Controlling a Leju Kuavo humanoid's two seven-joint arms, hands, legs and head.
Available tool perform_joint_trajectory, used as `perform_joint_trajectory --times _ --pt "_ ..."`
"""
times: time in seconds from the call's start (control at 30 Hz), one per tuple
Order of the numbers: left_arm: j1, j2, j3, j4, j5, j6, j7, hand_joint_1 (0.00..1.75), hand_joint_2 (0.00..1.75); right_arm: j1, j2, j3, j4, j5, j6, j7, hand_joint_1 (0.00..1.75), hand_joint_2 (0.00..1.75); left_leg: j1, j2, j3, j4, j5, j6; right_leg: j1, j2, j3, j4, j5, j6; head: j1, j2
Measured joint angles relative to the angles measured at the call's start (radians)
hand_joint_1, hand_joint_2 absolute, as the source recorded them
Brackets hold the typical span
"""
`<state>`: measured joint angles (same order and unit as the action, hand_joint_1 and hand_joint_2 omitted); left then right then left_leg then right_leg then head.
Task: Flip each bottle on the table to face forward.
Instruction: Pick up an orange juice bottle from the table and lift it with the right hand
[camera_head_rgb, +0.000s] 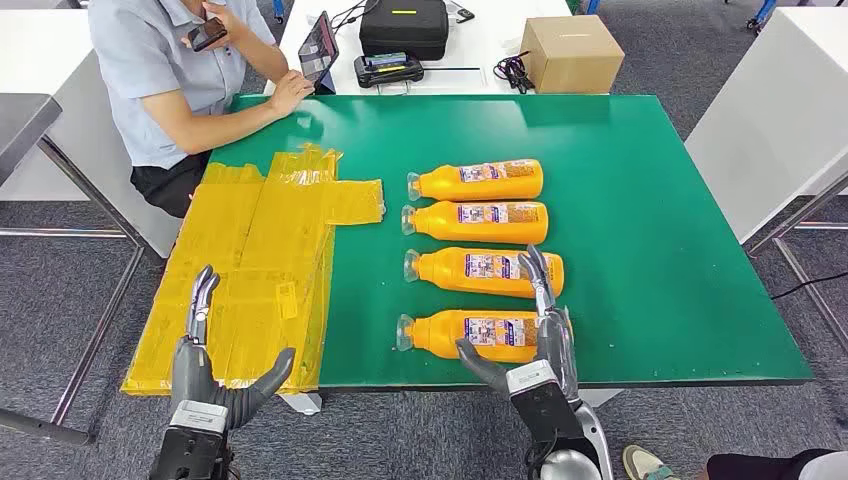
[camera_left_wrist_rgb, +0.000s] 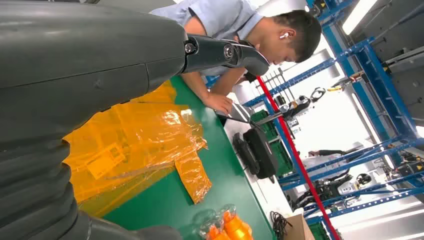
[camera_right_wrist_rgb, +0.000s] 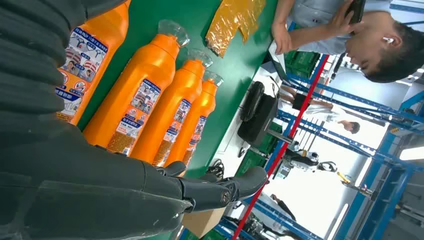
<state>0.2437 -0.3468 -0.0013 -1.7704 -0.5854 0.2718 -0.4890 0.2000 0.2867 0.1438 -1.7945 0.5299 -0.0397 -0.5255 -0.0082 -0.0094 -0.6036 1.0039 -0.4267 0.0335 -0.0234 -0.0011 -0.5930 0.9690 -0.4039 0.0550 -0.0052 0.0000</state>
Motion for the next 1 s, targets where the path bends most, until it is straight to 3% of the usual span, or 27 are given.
perform_joint_trajectory --times 1.0 --pt "-0.005 0.0 -0.028 0.012 -0.024 0.001 0.003 0.0 1.75 -0.002 -0.009 0.01 0.002 0.008 0.0 0.015 0.0 1.75 0.0 0.0 0.0 0.0 0.0 0.0 0.0 0.0 0.0 0.0 0.0 0.0 0.0 0.0"
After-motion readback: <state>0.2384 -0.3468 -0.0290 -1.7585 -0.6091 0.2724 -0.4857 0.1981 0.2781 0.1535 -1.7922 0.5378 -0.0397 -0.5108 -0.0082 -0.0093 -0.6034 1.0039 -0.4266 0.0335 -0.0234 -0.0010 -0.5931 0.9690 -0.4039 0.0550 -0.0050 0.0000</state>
